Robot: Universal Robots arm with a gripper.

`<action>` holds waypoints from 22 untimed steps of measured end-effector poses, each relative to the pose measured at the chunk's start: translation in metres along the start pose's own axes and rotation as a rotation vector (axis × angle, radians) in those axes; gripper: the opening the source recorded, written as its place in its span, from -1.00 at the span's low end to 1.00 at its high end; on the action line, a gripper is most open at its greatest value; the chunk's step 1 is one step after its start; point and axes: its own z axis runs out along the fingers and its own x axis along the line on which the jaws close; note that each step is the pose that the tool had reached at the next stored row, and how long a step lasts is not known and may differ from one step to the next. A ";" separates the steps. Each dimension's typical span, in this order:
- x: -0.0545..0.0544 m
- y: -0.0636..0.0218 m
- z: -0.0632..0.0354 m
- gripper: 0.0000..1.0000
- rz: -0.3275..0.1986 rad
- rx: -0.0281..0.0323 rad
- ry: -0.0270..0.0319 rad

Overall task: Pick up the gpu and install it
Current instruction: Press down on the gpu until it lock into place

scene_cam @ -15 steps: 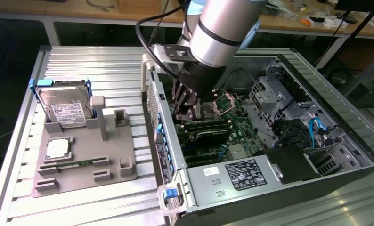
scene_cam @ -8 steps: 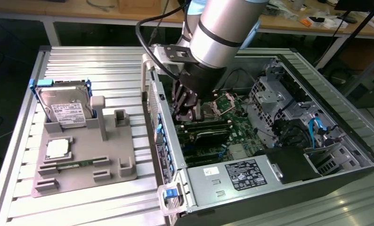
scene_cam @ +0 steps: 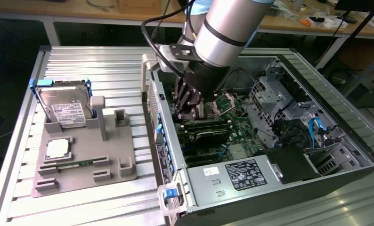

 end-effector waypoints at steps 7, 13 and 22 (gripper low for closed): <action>0.003 -0.0086 -0.0020 -0.79 -0.001 -0.0532 -0.0126; 0.010 -0.0137 -0.0033 -0.79 -0.001 -0.0910 -0.0151; 0.017 -0.0208 -0.0043 -0.79 0.001 -0.1387 -0.0172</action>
